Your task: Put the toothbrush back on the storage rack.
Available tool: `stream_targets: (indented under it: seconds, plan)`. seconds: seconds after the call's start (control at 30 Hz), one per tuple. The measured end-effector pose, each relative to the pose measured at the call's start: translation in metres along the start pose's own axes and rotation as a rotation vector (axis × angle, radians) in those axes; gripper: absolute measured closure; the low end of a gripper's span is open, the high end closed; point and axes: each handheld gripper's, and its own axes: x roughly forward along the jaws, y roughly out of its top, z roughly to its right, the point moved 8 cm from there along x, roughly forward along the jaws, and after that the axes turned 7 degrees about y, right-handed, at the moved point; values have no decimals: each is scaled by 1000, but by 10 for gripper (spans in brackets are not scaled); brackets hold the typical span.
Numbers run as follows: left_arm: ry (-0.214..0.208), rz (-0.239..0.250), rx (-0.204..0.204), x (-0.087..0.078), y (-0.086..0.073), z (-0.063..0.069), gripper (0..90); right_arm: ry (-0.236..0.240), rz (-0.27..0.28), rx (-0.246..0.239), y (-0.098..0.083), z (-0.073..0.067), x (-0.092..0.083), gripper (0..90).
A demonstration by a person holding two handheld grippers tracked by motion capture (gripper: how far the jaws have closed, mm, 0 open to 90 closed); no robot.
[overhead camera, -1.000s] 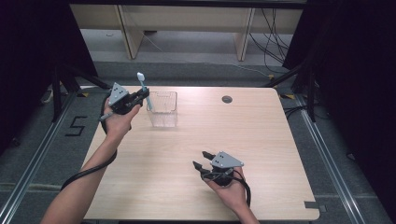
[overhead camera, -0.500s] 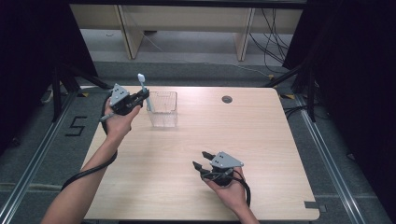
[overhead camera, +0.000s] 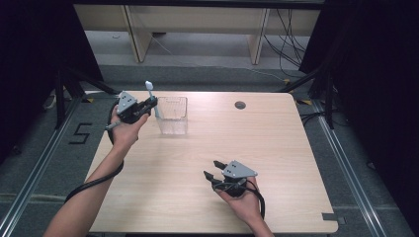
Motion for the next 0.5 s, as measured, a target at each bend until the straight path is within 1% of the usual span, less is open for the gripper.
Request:
stream_targets:
  seconds: [0.2,0.23,0.27,0.3,0.33,0.5]
  plan:
    - [-1,-7,-3,1,-4,1,829,0,-1,-1,0,0,0,478]
    - [-2,-9,-4,1,-4,1,829,0,0,-13,0,1,0,478]
    - [-3,-11,-4,1,-5,1,829,3,-8,26,-1,-2,0,478]
    - [-3,-12,-3,1,-5,2,829,3,-8,26,-1,-2,0,478]
    - [-5,-13,-1,1,-6,2,829,1,-7,-8,-1,0,0,477]
    - [-5,-27,-5,2,-11,2,829,-2,-7,-2,-1,0,0,477]
